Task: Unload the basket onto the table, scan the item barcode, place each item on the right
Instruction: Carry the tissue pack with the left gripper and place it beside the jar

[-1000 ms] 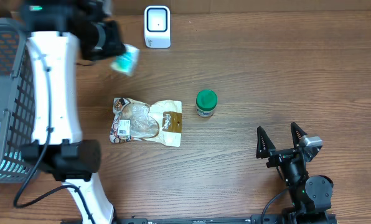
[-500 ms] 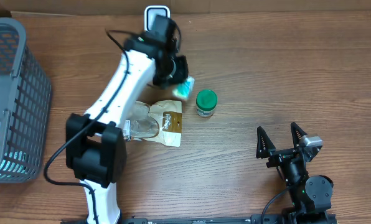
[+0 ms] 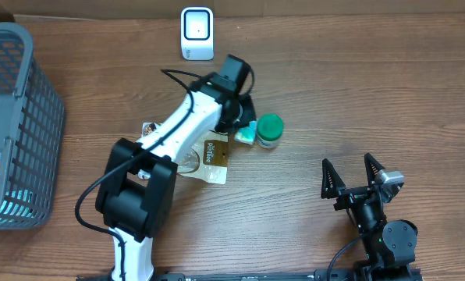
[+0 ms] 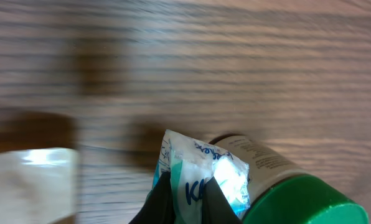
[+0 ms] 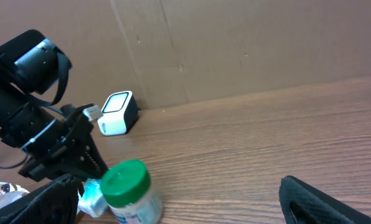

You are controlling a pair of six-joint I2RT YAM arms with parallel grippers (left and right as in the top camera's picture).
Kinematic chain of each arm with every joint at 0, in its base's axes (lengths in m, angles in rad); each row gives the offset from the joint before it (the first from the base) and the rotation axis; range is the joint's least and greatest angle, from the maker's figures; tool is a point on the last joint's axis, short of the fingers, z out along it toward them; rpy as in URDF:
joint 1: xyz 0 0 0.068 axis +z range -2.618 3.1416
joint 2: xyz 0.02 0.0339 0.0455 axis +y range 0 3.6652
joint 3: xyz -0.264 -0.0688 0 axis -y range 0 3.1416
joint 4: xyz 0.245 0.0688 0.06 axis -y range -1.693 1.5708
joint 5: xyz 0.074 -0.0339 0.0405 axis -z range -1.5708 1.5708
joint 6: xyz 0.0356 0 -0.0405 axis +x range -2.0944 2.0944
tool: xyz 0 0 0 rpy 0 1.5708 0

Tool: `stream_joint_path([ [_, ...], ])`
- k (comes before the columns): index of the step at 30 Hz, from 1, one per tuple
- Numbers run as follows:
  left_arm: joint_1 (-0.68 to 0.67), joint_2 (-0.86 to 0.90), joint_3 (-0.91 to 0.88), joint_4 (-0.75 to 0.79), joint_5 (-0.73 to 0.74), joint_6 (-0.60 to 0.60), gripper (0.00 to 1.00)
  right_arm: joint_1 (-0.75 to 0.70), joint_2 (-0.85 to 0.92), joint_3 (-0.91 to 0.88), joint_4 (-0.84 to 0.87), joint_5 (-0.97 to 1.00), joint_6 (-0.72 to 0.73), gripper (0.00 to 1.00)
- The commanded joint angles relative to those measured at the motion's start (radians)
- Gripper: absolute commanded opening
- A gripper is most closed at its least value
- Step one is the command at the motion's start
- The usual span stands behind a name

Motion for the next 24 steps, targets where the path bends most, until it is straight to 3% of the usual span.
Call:
stream_joint_path([
  [1, -0.045, 0.0, -0.01, 0.019, -0.001, -0.03, 0.04, 0.005, -0.01, -0.01, 0.003, 0.006, -0.005, 1.0],
  [16, -0.052, 0.0, -0.011, 0.003, -0.109, -0.079, 0.06, 0.005, -0.01, -0.01, 0.003, 0.006, -0.005, 1.0],
  [17, -0.052, 0.0, -0.011, 0.004, -0.11, -0.079, 0.11, 0.005, -0.01, -0.01, 0.003, 0.006, -0.005, 1.0],
  [20, -0.052, 0.0, -0.011, 0.003, -0.11, -0.076, 0.42, 0.005, -0.01, -0.01, 0.003, 0.006, -0.005, 1.0],
  [22, -0.052, 0.0, -0.011, 0.002, -0.11, -0.074, 0.69, 0.005, -0.01, -0.01, 0.003, 0.006, -0.005, 1.0],
  [24, -0.052, 0.0, -0.01, 0.003, -0.109, -0.07, 0.82, 0.005, -0.01, -0.01, 0.003, 0.006, -0.005, 1.0],
])
